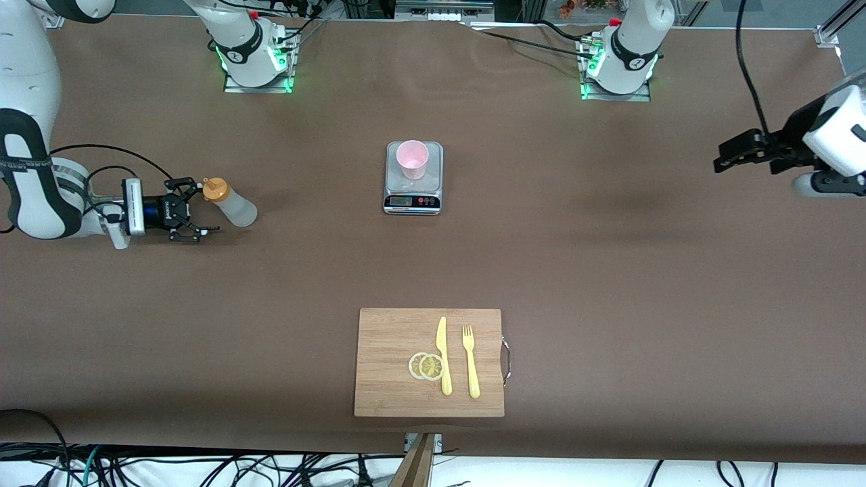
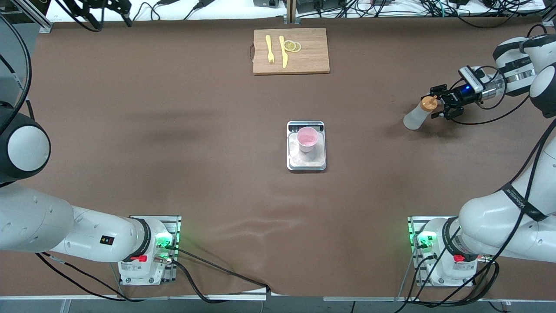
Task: Add sauce to pink cup with both arms
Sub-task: 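Grasp the white sauce bottle with the right gripper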
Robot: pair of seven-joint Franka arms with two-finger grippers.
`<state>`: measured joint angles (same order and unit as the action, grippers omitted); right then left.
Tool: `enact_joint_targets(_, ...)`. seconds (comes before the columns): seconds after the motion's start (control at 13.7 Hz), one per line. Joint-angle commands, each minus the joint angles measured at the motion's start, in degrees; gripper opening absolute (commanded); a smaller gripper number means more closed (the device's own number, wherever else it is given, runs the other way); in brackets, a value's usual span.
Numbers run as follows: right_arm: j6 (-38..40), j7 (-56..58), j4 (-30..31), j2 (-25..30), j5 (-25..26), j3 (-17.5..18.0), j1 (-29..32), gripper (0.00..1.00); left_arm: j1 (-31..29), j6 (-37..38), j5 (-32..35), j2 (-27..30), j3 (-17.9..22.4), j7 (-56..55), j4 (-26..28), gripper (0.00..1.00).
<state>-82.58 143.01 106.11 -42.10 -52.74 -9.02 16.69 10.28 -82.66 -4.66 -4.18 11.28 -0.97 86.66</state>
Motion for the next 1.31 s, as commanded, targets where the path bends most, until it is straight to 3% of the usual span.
enact_joint_targets(0.0,3.65,3.58,-3.36,-3.33,-0.88,0.23,-0.69,1.00,-7.17,1.27,1.32,-0.12,-5.19,4.82,-0.88,1.00)
enact_joint_targets(0.15,5.06,5.25,-4.07,-4.48,-0.70,0.23,-1.57,1.00,-10.18,1.27,2.97,-0.12,-8.46,6.42,-0.61,1.00)
enact_joint_targets(0.58,6.02,5.44,-5.57,-6.15,-0.70,2.17,-3.15,1.00,-12.04,2.50,4.92,-0.30,-11.11,8.61,-0.35,1.00)
enact_joint_targets(0.66,6.11,4.91,-5.57,-6.15,-0.70,2.17,-3.24,0.95,-11.86,2.50,5.36,-0.65,-11.11,8.71,-0.61,1.00)
enact_joint_targets(0.73,6.03,4.47,-5.66,-6.15,-0.62,2.17,-3.33,0.70,-11.95,2.50,5.36,-0.82,-11.11,8.71,-0.70,1.00)
enact_joint_targets(0.8,5.51,2.99,-5.66,-5.80,0.34,2.17,-3.59,0.39,-11.86,2.50,5.36,-0.91,-11.11,8.71,-0.70,1.00)
enact_joint_targets(0.87,5.41,2.54,-5.66,-5.71,1.48,2.17,-4.11,0.16,-11.86,2.50,5.36,-1.09,-11.11,8.71,-0.79,1.00)
enact_joint_targets(1.02,5.41,2.53,-6.53,-5.62,1.67,2.17,-4.29,0.00,-11.86,2.42,5.36,-1.35,-11.11,8.62,-0.96,1.00)
enact_joint_targets(1.24,6.02,2.36,-9.77,-5.36,1.85,2.34,-5.70,0.00,-11.42,2.42,5.36,-1.44,-11.11,8.53,-1.05,1.00)
